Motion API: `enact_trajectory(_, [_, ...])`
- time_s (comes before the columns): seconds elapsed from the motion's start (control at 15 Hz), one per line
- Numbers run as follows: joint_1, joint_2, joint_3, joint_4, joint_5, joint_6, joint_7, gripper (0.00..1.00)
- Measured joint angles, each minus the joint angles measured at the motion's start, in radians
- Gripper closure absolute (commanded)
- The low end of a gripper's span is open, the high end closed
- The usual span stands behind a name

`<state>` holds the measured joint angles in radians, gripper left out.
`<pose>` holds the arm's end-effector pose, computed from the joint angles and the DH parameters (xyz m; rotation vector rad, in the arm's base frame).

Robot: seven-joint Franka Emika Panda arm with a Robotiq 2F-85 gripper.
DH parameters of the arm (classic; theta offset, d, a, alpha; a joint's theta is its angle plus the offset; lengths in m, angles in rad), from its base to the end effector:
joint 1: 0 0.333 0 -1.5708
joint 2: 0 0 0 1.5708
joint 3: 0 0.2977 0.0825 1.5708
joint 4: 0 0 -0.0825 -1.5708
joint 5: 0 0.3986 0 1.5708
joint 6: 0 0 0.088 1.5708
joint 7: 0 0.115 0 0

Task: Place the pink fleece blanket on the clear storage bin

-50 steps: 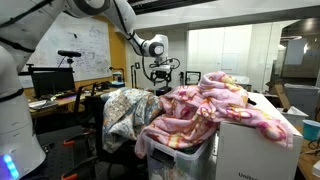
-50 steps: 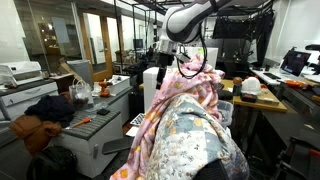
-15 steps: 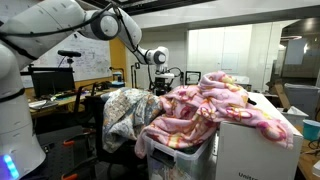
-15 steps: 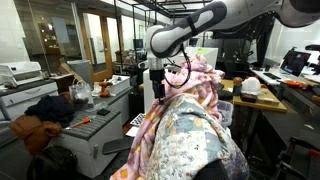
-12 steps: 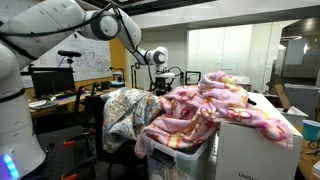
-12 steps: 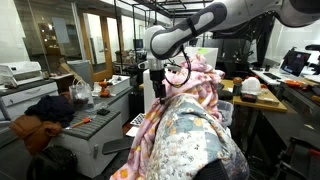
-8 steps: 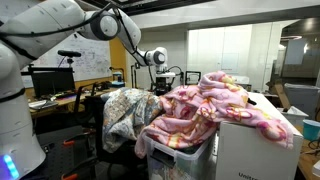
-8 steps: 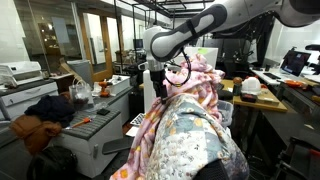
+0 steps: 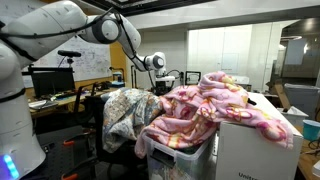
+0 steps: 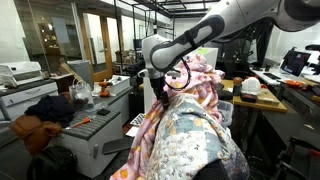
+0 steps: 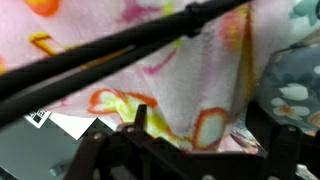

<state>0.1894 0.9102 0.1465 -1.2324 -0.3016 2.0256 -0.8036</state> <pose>0.7136 0.2027 0.1848 2.4590 1.7500 -0.2069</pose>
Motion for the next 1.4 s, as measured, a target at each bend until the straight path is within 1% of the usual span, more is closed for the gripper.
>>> enact_trajectory(0.07, [0.004, 0.006, -0.003, 0.000, -0.008, 0.005, 0.000, 0.28])
enact_trajectory(0.13, [0.007, 0.010, -0.004, 0.000, -0.014, 0.012, 0.000, 0.34])
enact_trajectory(0.4, [0.016, 0.019, -0.010, 0.000, -0.033, 0.031, 0.001, 0.66])
enact_trajectory(0.53, [0.017, 0.019, -0.010, 0.000, -0.033, 0.040, 0.003, 0.80])
enact_trajectory(0.67, [0.017, 0.019, -0.013, 0.000, -0.035, 0.054, 0.005, 0.95])
enact_trajectory(0.73, [0.017, 0.019, -0.014, 0.000, -0.035, 0.061, 0.006, 1.00])
enact_trajectory(0.93, [0.016, 0.019, -0.017, 0.001, -0.035, 0.083, 0.014, 1.00])
enact_trajectory(1.13, [0.014, 0.017, -0.017, 0.012, -0.025, 0.098, 0.068, 0.99])
enact_trajectory(1.4, [0.001, -0.007, -0.013, 0.039, 0.039, 0.098, 0.153, 0.99])
